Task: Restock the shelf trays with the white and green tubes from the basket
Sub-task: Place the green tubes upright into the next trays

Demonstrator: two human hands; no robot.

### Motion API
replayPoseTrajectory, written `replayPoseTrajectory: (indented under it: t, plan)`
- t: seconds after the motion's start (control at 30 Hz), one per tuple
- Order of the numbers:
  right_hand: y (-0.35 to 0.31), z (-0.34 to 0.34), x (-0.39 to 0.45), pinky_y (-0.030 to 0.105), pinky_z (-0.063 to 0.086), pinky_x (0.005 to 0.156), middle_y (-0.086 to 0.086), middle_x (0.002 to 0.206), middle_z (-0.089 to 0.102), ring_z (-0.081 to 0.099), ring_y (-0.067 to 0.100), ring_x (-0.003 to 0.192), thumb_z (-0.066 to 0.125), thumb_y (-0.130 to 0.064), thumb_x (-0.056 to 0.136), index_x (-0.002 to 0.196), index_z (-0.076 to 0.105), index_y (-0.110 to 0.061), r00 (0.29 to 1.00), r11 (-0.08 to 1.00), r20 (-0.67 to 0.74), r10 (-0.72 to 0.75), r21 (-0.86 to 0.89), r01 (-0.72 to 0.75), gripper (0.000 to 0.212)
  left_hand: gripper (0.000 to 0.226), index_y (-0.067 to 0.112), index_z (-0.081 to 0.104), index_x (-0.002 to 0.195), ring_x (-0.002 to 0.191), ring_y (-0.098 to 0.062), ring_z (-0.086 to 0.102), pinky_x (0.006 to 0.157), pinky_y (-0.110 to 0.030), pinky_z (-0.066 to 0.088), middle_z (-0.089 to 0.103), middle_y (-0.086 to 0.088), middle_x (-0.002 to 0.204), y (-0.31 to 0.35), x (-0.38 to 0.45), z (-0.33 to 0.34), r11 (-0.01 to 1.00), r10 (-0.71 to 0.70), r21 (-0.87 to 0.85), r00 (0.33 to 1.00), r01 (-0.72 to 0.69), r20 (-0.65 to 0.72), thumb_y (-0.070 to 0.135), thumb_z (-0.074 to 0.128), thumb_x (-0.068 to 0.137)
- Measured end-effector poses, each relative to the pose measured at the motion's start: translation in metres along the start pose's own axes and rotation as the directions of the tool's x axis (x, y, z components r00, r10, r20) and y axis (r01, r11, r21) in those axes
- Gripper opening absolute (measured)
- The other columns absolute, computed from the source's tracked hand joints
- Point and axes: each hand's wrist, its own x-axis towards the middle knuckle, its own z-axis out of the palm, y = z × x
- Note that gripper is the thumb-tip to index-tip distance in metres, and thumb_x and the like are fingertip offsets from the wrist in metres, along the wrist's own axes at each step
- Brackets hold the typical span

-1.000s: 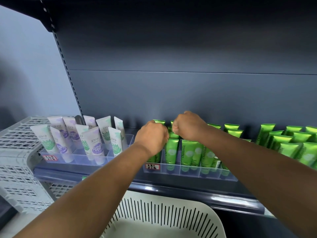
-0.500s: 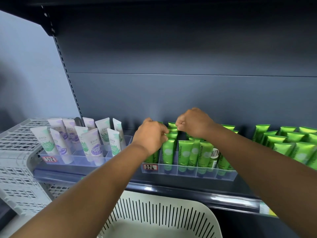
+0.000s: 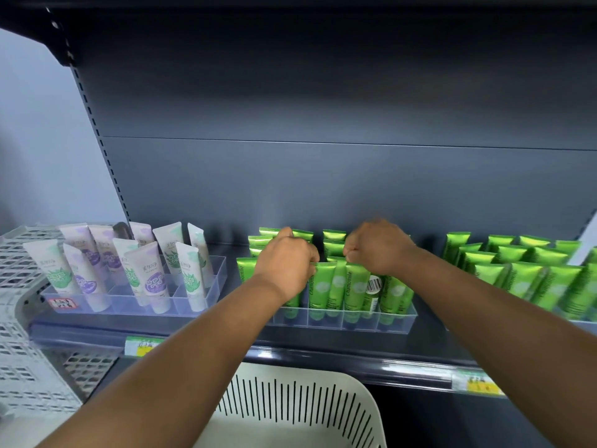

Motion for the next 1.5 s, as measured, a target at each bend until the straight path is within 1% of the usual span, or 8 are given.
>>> replayPoseTrajectory:
  t: [0.2, 0.57, 0.83, 1.0, 1.1, 1.3, 1.37, 1.5]
  plan:
    - [0.001, 0.001, 0.006, 0.028, 0.046, 0.080, 0.001, 0.096, 0.072, 0.061, 0.024, 0.098, 0.056, -0.021, 0.084, 0.079, 0.071, -0.024, 1.000, 0.998, 0.021, 0.012, 0.059, -0.013, 0.016, 0.017, 0.028, 0.070, 0.099, 0.111, -0.017, 0.046, 0.081, -0.023, 0.038, 0.068, 0.001, 0.100, 0.006, 0.005, 0.003, 0.999, -0.024, -0.023, 1.000, 0.024, -0.013, 0.024, 0.057, 0.089]
    - [0.001, 0.000, 0.012, 0.031, 0.051, 0.083, 0.005, 0.094, 0.073, 0.061, 0.025, 0.097, 0.051, -0.019, 0.088, 0.091, 0.075, -0.019, 0.999, 0.997, -0.043, -0.002, 0.072, 0.005, 0.023, 0.018, 0.025, 0.071, 0.095, 0.115, -0.017, 0.047, 0.092, -0.026, 0.043, 0.070, -0.001, 0.099, 0.009, 0.009, 0.001, 0.993, -0.048, -0.103, 0.999, 0.049, 0.012, 0.018, 0.055, 0.090]
    - [-0.007, -0.005, 0.017, 0.029, 0.046, 0.080, 0.010, 0.095, 0.072, 0.059, 0.030, 0.100, 0.053, -0.017, 0.087, 0.091, 0.074, -0.017, 0.997, 0.996, -0.063, -0.035, 0.084, 0.040, 0.021, 0.016, 0.024, 0.072, 0.094, 0.114, -0.017, 0.048, 0.088, -0.027, 0.042, 0.070, -0.001, 0.101, 0.017, 0.013, -0.001, 0.993, -0.041, -0.108, 0.999, 0.043, 0.016, 0.019, 0.057, 0.089]
    - [-0.008, -0.002, 0.017, 0.031, 0.046, 0.077, 0.010, 0.090, 0.072, 0.060, 0.030, 0.096, 0.055, -0.014, 0.084, 0.076, 0.071, -0.017, 0.999, 0.996, -0.021, -0.042, 0.076, 0.043, 0.018, 0.016, 0.024, 0.072, 0.090, 0.114, -0.019, 0.050, 0.091, -0.031, 0.046, 0.070, -0.001, 0.101, 0.015, 0.013, 0.002, 0.995, -0.046, -0.091, 0.998, 0.051, 0.047, 0.019, 0.058, 0.088]
    - [-0.007, -0.001, 0.016, 0.028, 0.045, 0.074, 0.009, 0.085, 0.071, 0.062, 0.029, 0.092, 0.055, -0.011, 0.083, 0.053, 0.053, -0.020, 0.999, 0.996, -0.001, -0.040, 0.078, 0.040, 0.031, 0.014, 0.023, 0.072, 0.088, 0.113, -0.019, 0.050, 0.091, -0.032, 0.047, 0.071, -0.001, 0.099, 0.014, 0.012, 0.004, 0.994, -0.052, -0.098, 0.998, 0.057, 0.047, 0.018, 0.059, 0.088]
    - [-0.004, 0.002, 0.016, 0.029, 0.048, 0.081, 0.005, 0.076, 0.067, 0.061, 0.026, 0.090, 0.057, -0.012, 0.085, 0.059, 0.060, -0.019, 1.000, 0.992, 0.007, -0.021, 0.121, 0.020, 0.026, 0.011, 0.019, 0.074, 0.088, 0.108, -0.018, 0.057, 0.091, -0.032, 0.049, 0.072, -0.001, 0.096, 0.013, 0.014, 0.005, 0.986, -0.064, -0.151, 0.997, 0.070, 0.044, 0.017, 0.064, 0.086]
    - [-0.003, 0.002, 0.016, 0.028, 0.047, 0.081, 0.005, 0.084, 0.072, 0.061, 0.023, 0.091, 0.058, -0.014, 0.085, 0.074, 0.071, -0.019, 1.000, 0.989, 0.005, -0.025, 0.144, 0.024, 0.018, 0.011, 0.018, 0.075, 0.090, 0.108, -0.019, 0.058, 0.091, -0.032, 0.049, 0.073, 0.000, 0.096, 0.012, 0.014, 0.006, 0.984, -0.060, -0.164, 0.997, 0.066, 0.040, 0.017, 0.065, 0.086]
    - [-0.001, 0.000, 0.016, 0.024, 0.042, 0.075, 0.000, 0.089, 0.073, 0.064, 0.021, 0.094, 0.059, -0.020, 0.086, 0.084, 0.074, -0.021, 0.999, 0.988, -0.022, -0.035, 0.147, 0.038, 0.015, 0.018, 0.022, 0.073, 0.103, 0.116, -0.017, 0.049, 0.093, -0.028, 0.046, 0.071, 0.000, 0.103, 0.010, 0.012, 0.008, 0.985, -0.055, -0.164, 0.998, 0.059, 0.029, 0.024, 0.067, 0.087]
